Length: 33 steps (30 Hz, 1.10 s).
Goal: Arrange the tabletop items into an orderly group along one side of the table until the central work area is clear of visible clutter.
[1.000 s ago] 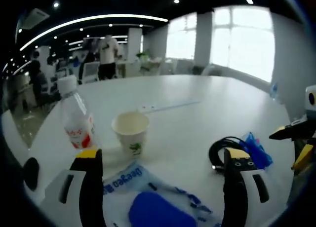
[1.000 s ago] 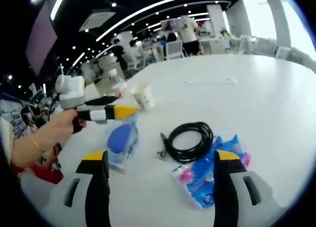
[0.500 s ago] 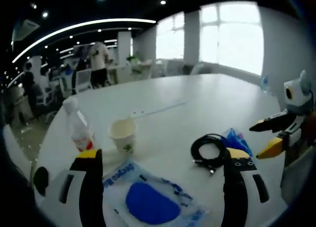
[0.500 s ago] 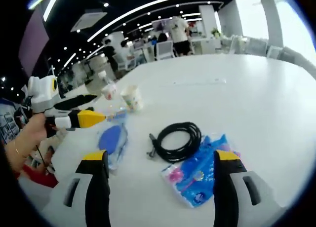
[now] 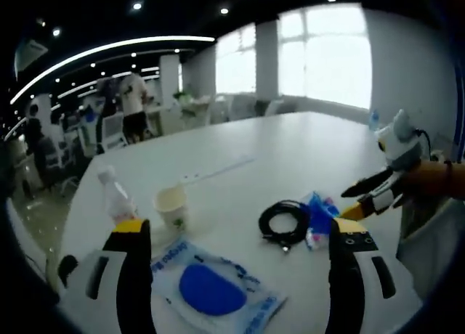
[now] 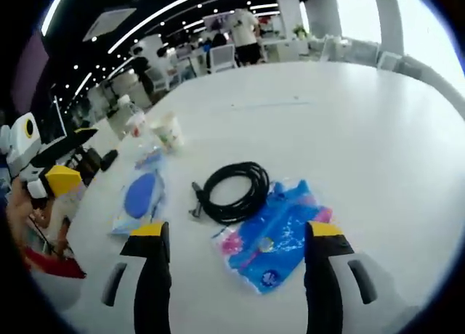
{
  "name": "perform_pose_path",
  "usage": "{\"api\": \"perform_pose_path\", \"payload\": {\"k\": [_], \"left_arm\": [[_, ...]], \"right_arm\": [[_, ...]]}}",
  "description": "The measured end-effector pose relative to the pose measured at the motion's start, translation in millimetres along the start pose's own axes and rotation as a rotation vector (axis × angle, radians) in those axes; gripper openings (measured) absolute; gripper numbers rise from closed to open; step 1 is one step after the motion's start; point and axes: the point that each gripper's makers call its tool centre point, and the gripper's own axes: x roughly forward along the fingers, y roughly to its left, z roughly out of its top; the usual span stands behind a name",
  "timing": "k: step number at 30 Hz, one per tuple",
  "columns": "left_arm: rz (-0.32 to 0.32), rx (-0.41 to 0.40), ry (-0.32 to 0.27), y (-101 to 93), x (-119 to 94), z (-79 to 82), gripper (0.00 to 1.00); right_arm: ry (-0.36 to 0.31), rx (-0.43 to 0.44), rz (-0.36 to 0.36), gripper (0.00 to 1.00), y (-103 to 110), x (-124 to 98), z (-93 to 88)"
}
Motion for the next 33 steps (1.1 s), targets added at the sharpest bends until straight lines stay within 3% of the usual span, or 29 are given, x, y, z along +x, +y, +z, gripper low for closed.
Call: {"api": "perform_pose_path", "payload": {"k": [13, 18, 21, 26, 33], "left_arm": [[-0.063, 0.017, 0.011, -25.5, -25, -8.1, 0.99], [-0.074, 0.025, 0.014, -29.8, -30, -13.4, 0.99], [-0.092, 0.061, 0.045, -32.8, -31, -21.4, 0.98], [-0.121, 0.081, 0.025, -41.0, -39, -22.4, 0.96], [-0.131, 0.045, 0.0, -44.4, -46, -22.1, 0.94]], "right_arm": [[0.061, -0.03, -0.047, 0.59, -5, 13, -10.1], [0.134, -0.029, -0.101, 0.52, -11, 22, -24.0], [0.165, -0.026, -0.14, 0.47, -16, 26, -32.7], [0.16, -0.01, -0.16, 0.4, -16, 32, -35.0], [0.168, 0.023, -0.181, 0.25, -14, 37, -38.3]]}}
